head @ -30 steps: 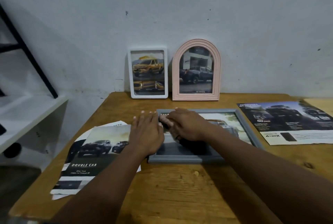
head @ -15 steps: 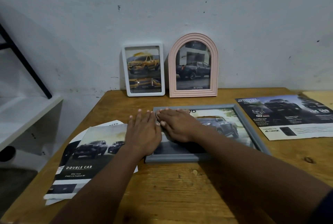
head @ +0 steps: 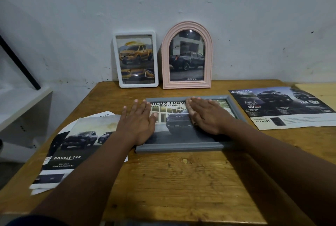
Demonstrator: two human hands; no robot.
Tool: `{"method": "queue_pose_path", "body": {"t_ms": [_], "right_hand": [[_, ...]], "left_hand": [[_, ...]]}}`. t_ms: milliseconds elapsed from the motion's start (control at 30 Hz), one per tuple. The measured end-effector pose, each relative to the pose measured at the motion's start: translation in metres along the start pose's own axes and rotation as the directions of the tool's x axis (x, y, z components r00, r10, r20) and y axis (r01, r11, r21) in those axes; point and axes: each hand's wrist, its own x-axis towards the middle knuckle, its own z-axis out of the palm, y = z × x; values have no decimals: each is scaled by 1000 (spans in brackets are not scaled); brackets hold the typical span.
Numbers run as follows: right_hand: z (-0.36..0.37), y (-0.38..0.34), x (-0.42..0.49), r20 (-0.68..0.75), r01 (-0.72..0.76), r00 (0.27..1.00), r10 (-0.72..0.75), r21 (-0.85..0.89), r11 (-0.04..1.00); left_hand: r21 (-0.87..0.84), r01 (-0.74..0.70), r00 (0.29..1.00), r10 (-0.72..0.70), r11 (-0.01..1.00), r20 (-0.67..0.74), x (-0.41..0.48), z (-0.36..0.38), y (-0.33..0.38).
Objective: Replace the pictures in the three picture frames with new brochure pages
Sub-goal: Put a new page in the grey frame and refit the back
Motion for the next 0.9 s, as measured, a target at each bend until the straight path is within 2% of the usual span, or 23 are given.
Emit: {"method": "queue_pose_path", "body": {"t_ms": [167,300,400,500,633,767,900], "right_hand": [[-4,11,-25,42,-260,965,261,-14,965],[3,-27,-19,10,-522,853,522,63,851],[3,-56,-8,65,-574,819,570,129,809],[3,-82,7,75,-479,878,473,101,872],[4,-119,32,100,-282,957,274,78,956],[3,-130,38,97,-8,995,-4,115,993],[-3,-103,16,125,160,975,-182,168,973]], "left_hand": [[-23,21,1000,-21,1000,1,-1,0,2],[-92,32,999,-33,995,-6,-3,-2,4],[-147,21,1000,-22,989,-6,-4,-2,3],[-260,26,1000,-24,965,9,-8,-10,2],[-384,105,991,-65,917,116,-11,-33,0],[-318,67,993,-32,946,114,-4,-29,-7],[-154,-14,999,20,988,41,-1,-13,-9]]}}
